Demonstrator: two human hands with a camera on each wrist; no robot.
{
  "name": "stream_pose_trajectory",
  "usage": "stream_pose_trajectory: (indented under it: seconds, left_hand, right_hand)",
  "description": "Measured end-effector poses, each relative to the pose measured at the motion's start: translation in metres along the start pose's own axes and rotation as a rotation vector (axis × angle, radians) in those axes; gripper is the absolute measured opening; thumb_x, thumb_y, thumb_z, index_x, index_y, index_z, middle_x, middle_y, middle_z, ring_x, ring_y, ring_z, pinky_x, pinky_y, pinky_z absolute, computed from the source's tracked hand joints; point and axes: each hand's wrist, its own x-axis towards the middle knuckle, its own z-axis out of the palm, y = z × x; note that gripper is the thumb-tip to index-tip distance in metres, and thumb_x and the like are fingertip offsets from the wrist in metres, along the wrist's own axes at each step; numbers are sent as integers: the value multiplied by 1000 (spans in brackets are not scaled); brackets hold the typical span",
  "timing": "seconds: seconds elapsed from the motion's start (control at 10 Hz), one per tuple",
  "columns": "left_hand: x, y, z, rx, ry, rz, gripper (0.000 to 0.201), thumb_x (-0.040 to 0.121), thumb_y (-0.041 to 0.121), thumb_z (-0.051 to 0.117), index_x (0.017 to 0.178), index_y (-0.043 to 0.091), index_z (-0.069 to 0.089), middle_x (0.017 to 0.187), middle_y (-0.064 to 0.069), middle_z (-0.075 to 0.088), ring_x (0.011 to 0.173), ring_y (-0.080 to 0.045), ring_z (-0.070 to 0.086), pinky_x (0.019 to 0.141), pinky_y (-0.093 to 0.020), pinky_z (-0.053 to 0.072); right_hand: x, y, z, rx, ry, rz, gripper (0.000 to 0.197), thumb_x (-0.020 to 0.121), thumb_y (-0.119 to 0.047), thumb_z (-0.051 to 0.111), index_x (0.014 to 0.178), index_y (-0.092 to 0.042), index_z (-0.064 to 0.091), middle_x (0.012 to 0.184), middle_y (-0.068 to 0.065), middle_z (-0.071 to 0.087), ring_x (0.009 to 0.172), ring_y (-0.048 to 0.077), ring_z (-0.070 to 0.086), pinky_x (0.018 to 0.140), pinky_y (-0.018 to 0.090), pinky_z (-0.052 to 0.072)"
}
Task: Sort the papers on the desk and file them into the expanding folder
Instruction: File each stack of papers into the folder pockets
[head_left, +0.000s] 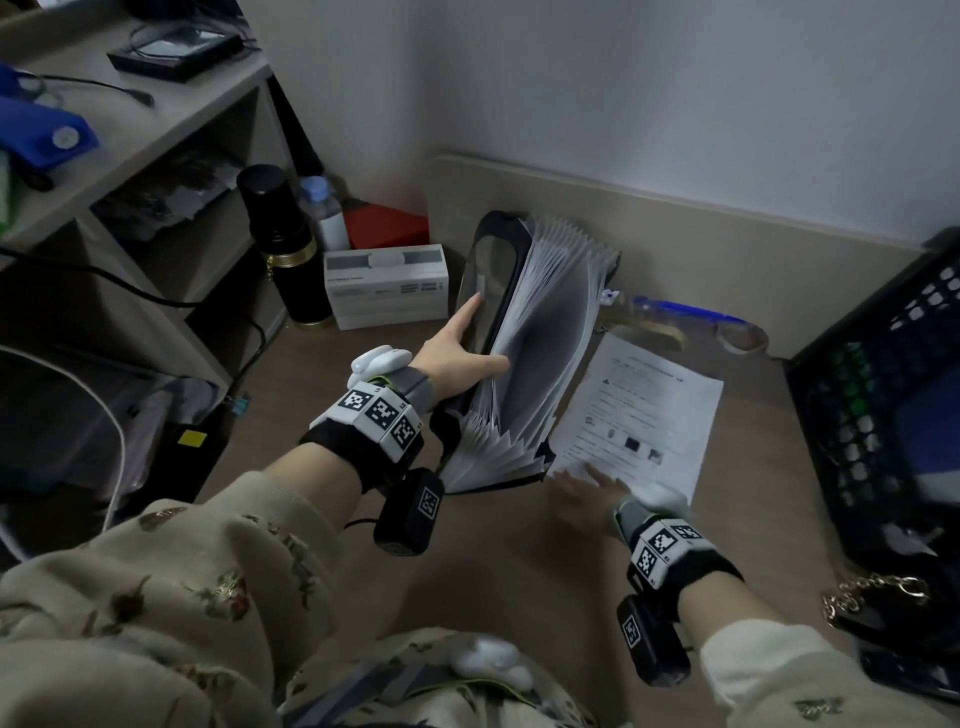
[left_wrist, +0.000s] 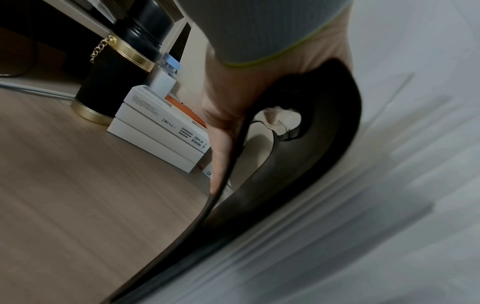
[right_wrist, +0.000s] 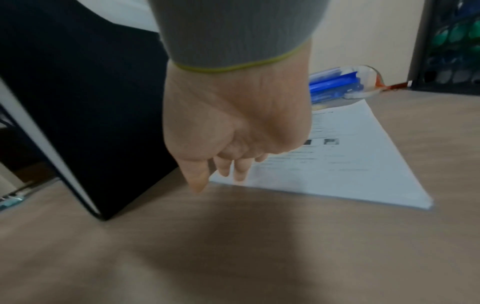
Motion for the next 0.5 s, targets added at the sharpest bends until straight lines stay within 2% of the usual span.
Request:
stream_pose_trajectory:
  seconds: [0.1, 0.2, 0.3, 0.4, 0.5]
  left_hand:
    - [-2, 2, 3, -3, -14, 0, 97, 65, 32, 70, 147, 50, 21, 151, 6, 38, 136, -17, 37, 108, -29, 36]
    - [-2, 2, 6, -2, -11, 2, 97, 68, 30, 70, 148, 50, 20, 151, 6, 39, 135, -18, 39, 108, -30, 37]
    - [-2, 1, 6, 15, -3, 4, 96, 69, 29, 71, 148, 50, 20, 151, 5, 39, 135, -18, 40, 109, -31, 36]
    - [-2, 2, 5, 10, -12, 3, 96, 70, 30, 71, 148, 50, 20, 151, 4, 38, 132, -17, 42, 104, -25, 36]
    - [-1, 2, 4, 4, -12, 4, 99, 63, 34, 70, 148, 50, 20, 150, 4, 40, 133, -17, 42, 106, -27, 36]
  right_hand:
    - [-2, -9, 12, -3, -67, -76, 58, 96, -40, 45, 149, -30, 24, 160, 4, 9, 147, 27, 11, 120, 43, 10]
    - [-12, -23, 17, -48, -189, -268, 48, 100, -20, 41, 147, -13, 31, 158, 6, 15, 146, 22, 14, 120, 31, 8]
    - [-9, -15, 19, 144, 27, -248, 36, 98, -23, 48, 132, -18, 54, 145, 0, 45, 136, 19, 38, 115, 30, 25]
    - [-10, 3, 6, 318, 360, -15, 40, 92, -28, 54, 131, -21, 54, 135, 3, 55, 123, 22, 52, 105, 34, 41]
    - [-10, 26, 0, 234, 450, 249, 72, 86, -38, 62, 145, -12, 29, 147, 11, 37, 134, 29, 37, 110, 39, 35]
